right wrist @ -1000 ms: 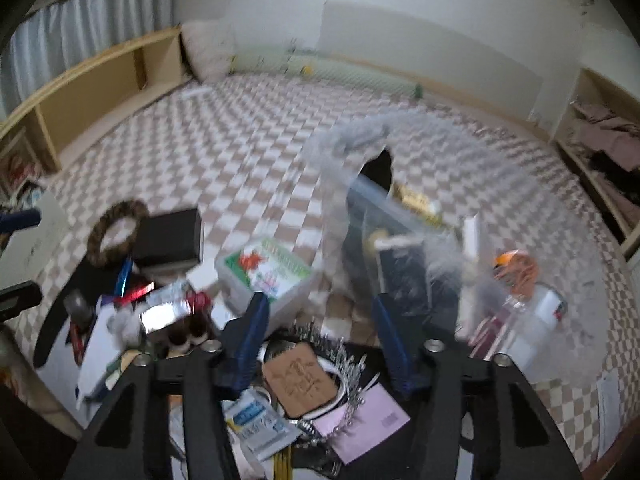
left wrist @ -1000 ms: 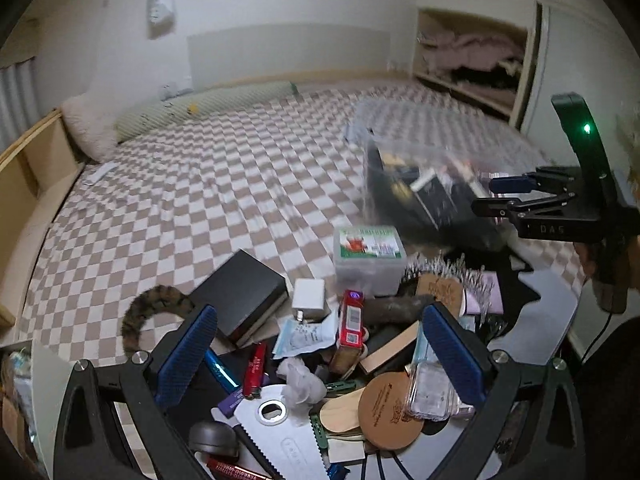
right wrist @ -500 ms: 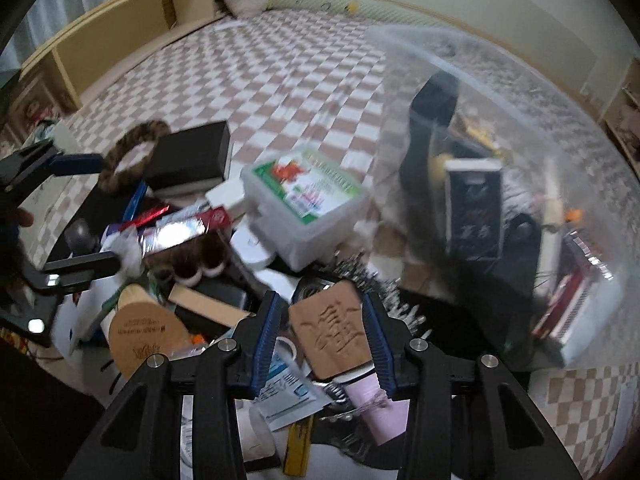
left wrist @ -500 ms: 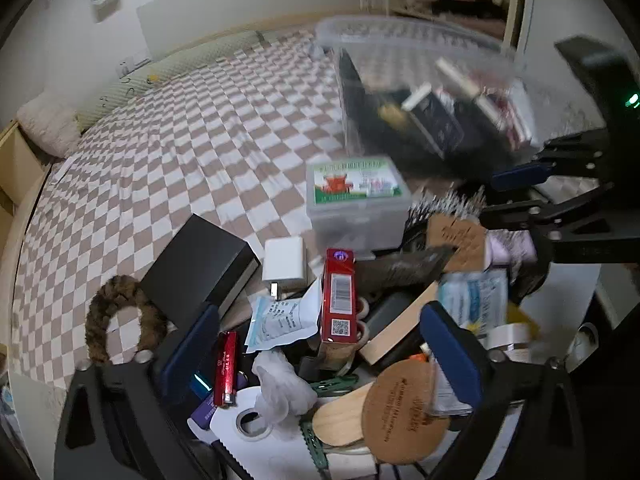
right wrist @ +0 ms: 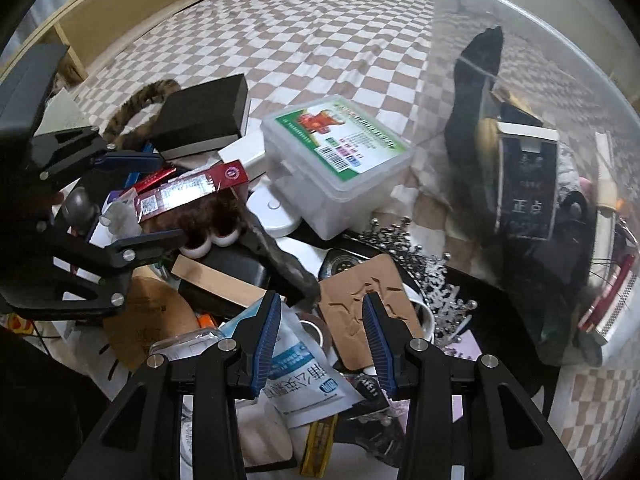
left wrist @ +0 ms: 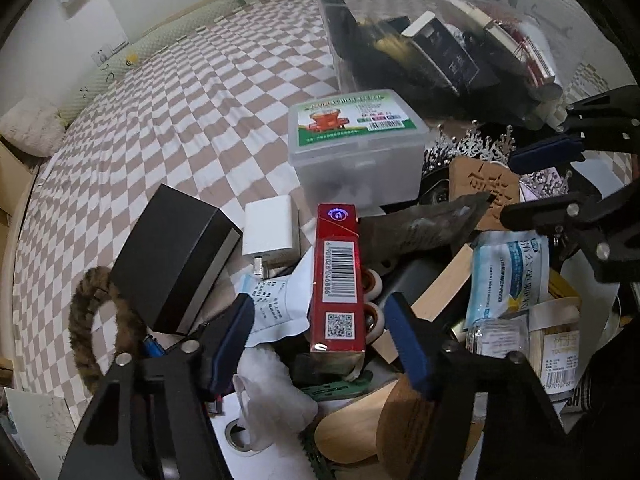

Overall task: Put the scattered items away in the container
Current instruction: 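Lower both grippers toward the clutter, left over the red box, right over the packet, then grasp the red box with the left gripper while the right gripper grasps the blue-white packet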

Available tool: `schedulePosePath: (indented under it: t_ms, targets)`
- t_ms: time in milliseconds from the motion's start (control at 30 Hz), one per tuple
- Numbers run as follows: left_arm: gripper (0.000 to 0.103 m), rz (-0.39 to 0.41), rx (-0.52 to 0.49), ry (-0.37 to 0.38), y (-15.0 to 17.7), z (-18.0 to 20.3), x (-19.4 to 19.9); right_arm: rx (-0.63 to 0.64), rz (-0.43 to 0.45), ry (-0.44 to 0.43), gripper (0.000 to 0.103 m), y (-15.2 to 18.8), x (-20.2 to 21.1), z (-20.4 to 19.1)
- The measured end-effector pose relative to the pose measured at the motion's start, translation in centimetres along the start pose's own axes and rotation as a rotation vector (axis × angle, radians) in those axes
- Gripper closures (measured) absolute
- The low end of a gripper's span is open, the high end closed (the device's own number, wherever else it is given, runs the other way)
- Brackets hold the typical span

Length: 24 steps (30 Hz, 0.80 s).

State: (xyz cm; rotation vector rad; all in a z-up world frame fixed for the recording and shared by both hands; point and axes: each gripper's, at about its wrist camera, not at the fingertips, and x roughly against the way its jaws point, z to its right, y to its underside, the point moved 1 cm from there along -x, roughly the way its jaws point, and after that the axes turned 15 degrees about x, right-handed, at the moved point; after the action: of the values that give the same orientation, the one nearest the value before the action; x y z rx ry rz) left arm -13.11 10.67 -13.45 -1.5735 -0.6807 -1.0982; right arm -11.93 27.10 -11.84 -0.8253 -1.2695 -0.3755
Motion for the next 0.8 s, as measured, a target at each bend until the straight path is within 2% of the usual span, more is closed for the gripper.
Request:
schedulePosePath:
  t_ms: [100,267,333,367,600,800]
  targets:
    - [0.042,-0.010,0.000,0.003,-0.1,0.1,-0.3,0.012,-0.004,-0.010,0.060,-0.2,-0.5,-0.4]
    - [0.043,-0.029,-0.003,-0.021,0.1,0.0,-1.1,0.007,-0.003,-0.015,0.060,-0.3,-1.7,-0.2]
    - [0.055,-0.038,0.002,-0.022,0.1,-0.2,-1.4,0.005,0.003,-0.033,0.060,-0.3,-2.2,-0.1]
    - [0.057,-0.043,0.005,-0.023,0.1,-0.3,-1.5,0.006,0.006,-0.041,0.060,-0.3,-2.4,-0.1]
    - [0.067,-0.058,0.039,-0.002,0.4,-1.6,-1.6,0.054,0.040,-0.098,0.060,-0.5,-2.7,-0.6]
    - [0.071,-0.058,0.052,-0.002,0.6,-2.3,-1.4,0.074,0.041,-0.090,0.059,-1.4,-2.9,-1.4]
